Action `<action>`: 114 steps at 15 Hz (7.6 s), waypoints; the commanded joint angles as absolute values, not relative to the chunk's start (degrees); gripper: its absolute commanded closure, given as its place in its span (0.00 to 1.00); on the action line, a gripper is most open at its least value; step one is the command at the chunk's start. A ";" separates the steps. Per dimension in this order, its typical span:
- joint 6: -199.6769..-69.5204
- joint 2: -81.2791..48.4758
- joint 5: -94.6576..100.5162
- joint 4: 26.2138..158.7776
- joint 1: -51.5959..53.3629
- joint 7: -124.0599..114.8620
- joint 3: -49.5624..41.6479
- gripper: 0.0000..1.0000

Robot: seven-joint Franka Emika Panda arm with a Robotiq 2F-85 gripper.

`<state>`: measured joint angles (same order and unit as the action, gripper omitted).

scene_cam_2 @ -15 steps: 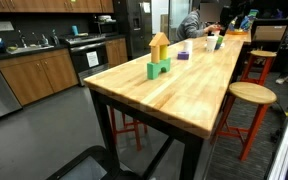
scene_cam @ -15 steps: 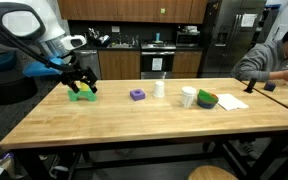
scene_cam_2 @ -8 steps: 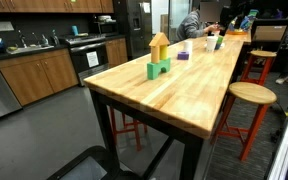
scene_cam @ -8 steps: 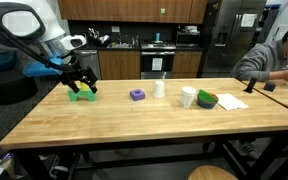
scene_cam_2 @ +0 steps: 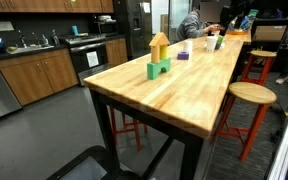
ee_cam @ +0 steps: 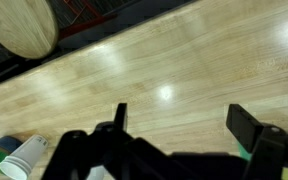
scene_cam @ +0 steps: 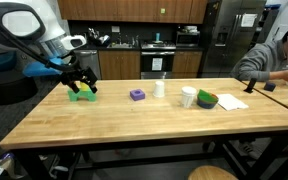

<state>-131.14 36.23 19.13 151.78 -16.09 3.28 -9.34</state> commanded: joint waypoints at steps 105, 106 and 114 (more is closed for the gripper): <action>-118.25 -31.64 3.45 81.77 -15.26 8.16 -8.23 0.00; -118.81 -31.53 3.58 82.13 -15.30 8.68 -8.11 0.00; -123.56 -30.61 5.42 85.19 -16.30 20.14 -7.72 0.00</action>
